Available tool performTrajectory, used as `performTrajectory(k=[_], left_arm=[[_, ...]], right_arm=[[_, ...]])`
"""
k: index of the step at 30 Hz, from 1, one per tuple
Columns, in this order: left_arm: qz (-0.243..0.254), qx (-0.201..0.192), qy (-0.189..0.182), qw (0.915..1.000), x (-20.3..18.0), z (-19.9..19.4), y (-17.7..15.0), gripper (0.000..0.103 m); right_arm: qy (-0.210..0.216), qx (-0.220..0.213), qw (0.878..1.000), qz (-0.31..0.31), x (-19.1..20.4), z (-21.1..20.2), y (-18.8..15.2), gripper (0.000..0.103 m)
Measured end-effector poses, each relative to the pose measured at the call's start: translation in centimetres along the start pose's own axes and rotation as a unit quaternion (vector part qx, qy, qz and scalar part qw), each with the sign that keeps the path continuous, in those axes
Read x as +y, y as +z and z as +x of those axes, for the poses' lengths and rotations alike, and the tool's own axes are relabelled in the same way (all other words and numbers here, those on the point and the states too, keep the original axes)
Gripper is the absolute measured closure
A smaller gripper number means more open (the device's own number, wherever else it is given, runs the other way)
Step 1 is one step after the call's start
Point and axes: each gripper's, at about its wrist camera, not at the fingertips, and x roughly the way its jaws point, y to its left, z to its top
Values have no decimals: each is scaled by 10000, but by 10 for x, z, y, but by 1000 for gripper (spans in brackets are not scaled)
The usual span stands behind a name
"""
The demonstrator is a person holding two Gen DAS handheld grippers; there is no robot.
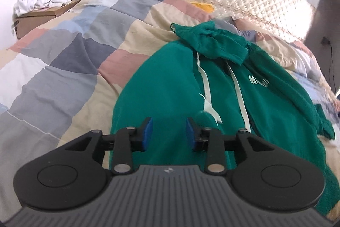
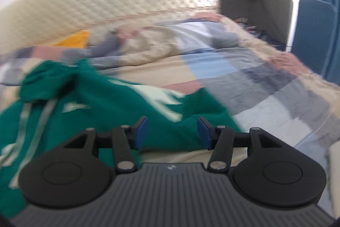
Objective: Fold large clothes
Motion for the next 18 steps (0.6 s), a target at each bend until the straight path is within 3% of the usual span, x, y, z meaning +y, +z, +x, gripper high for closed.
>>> performTrajectory(k=[9,15,18], left_arm=[[237,177,362,9989,-10,-1,-19,53],[283,319,610,9972,-8,15,-23,53],[276,402,666,9966,-8,23,-25,53]], right_arm=[[1048,122,9920,-698,72,-59,-40,50],[1214,82,9879,-960,87,-73,-48,50],[1215,34,9887,-875,84,-72,-47,43]])
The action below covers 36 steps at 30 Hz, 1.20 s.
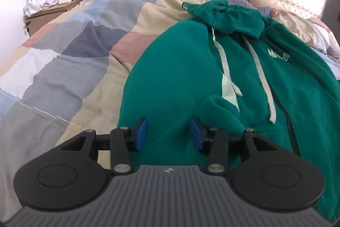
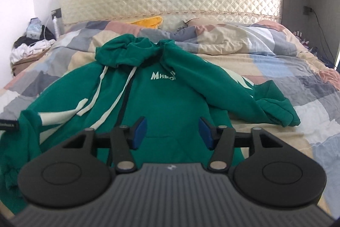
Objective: Fold large clothes
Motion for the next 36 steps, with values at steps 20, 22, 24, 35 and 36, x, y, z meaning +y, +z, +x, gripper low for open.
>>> performTrajectory(k=[20,22,24,35,36], left_arm=[[101,32,-109,9999,-6,17,4,99],[20,-33,-144,9999,-3,14,8,99],[-65,-137,-162,9998,3,11,14,100],[-2281,-993,402,9677,130,23,94,100],[-2374,-1054,613,9637,140,27,95,100]], right_arm=[[289,488,9980,266,-1,29,-9,31],[294,521,9979,240,0,29,-10,31],[290,553,9977,245,0,30,-10,31],[221,763,9966,208,4,47,-15,31],[221,792,9964,186,6,50,-16,31]])
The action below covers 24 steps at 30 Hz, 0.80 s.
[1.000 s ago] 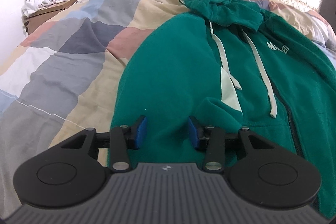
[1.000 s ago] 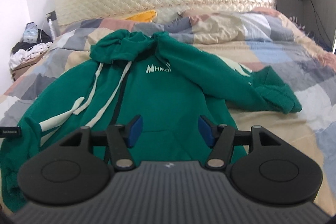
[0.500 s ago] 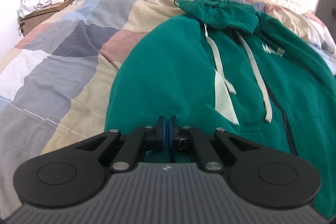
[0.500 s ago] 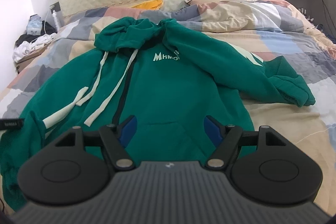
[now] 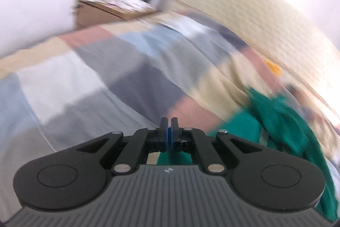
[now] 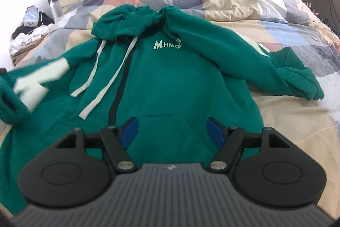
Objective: Fold large clothes
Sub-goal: 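Grasp the white-striped sleeve with the left gripper and pull it outward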
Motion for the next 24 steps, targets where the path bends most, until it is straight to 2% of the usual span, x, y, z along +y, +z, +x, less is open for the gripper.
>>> performTrajectory(k=[2,4,8,12,14,16,17,19,21,22,24], left_arm=[[2,-234,466,9986,16,13,8,100],[18,-203,725,9972,31,28,12,100],[-369,237,704,9966,60,47,11,100],[136,191,756,9969,53,32,8,99],[211,145,559,9981,50,14,2,90],[218,174,419,9987,49,-2,-5,57],[277,183,374,9987,46,-11,-10,52],[592,186,346,9975,37,-24,-18,50],[936,440,401,9938,25,-28,-29,45],[1057,580,478,9916,20,-26,-33,42],[1345,704,715,9858,14,-18,-43,41]], right_arm=[[3,62,10000,-40,3,7,1,31],[15,115,9999,-41,4,14,1,31],[-30,197,9997,-113,8,28,1,31],[-28,270,9996,-77,8,32,0,31],[-28,248,9997,-72,7,31,0,31],[-11,225,9997,-32,6,30,1,31],[6,209,9998,-6,5,29,2,31],[9,168,9999,8,4,27,3,31],[11,134,9999,26,2,24,4,31],[7,124,9999,38,1,22,3,31],[-16,105,9999,50,0,20,2,31]])
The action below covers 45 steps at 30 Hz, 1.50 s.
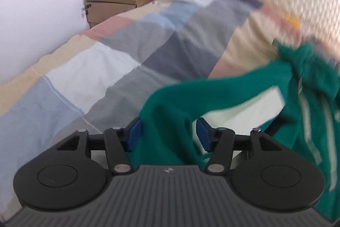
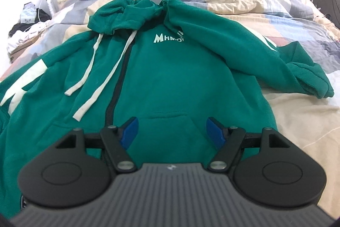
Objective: Fold large clothes
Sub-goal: 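Grasp the white-striped sleeve with the left gripper and pull it outward, then lay the striped sleeve flat on the quilt and open the left gripper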
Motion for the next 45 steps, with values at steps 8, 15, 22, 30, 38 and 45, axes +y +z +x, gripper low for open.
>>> performTrajectory(k=[8,15,22,30,38,45], left_arm=[[-100,822,231,9963,15,59,-15,34],[-284,1159,11,9929,24,69,8,88],[-9,154,877,9960,33,54,113,91],[362,-268,1550,9869,2,114,183,90],[293,108,1524,9878,0,177,156,88],[476,16,1140,9923,4,114,135,45]], right_arm=[[-86,-31,9998,152,-9,-2,0,31],[-35,47,9999,136,-6,6,-1,31],[-64,35,9999,116,-5,22,3,31],[-171,-66,9997,151,-10,46,11,31],[-212,-274,9990,294,-16,60,19,31],[-78,-345,9983,473,-23,58,22,31]])
